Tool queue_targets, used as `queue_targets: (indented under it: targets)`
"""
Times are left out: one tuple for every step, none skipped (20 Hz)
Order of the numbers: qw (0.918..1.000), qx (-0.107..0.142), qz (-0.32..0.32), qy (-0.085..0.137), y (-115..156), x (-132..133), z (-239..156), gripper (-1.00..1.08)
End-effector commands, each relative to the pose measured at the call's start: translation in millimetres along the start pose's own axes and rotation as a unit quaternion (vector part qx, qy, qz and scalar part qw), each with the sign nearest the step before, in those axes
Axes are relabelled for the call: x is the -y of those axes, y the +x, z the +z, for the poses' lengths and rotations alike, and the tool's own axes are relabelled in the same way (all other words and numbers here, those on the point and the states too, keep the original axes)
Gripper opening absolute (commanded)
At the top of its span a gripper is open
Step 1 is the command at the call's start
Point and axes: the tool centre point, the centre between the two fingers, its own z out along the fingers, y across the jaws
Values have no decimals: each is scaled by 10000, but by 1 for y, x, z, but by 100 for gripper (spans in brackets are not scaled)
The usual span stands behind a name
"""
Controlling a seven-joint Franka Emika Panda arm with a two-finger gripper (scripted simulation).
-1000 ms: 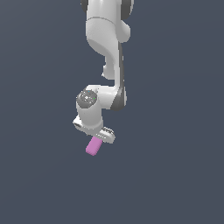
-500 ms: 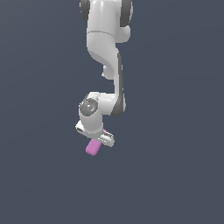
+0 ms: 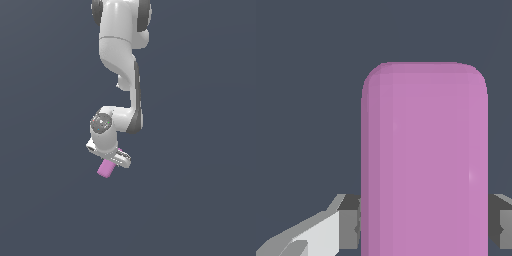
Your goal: Pick up the object and move it to a goal position.
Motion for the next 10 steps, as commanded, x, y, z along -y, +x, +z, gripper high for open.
queue_targets:
  targets:
    - [10000,1,-3,1,0,0,0,-100]
    - [10000,1,-3,1,0,0,0,-100]
    - [10000,-2,3,0,0,0,0,-100]
    - [10000,-2,3,0,0,0,0,-100]
    - [10000,-2,3,0,0,-1,-1,-100]
    - [10000,-2,3,0,0,-1,-2,-100]
    - [10000,-2,3,0,0,-2,-4,-100]
    - [10000,-2,3,0,-1,-3,-6,-100]
    - [10000,-2,3,0,-1,-4,-9,-100]
    - [10000,-2,3,0,-1,-5,-12,-100]
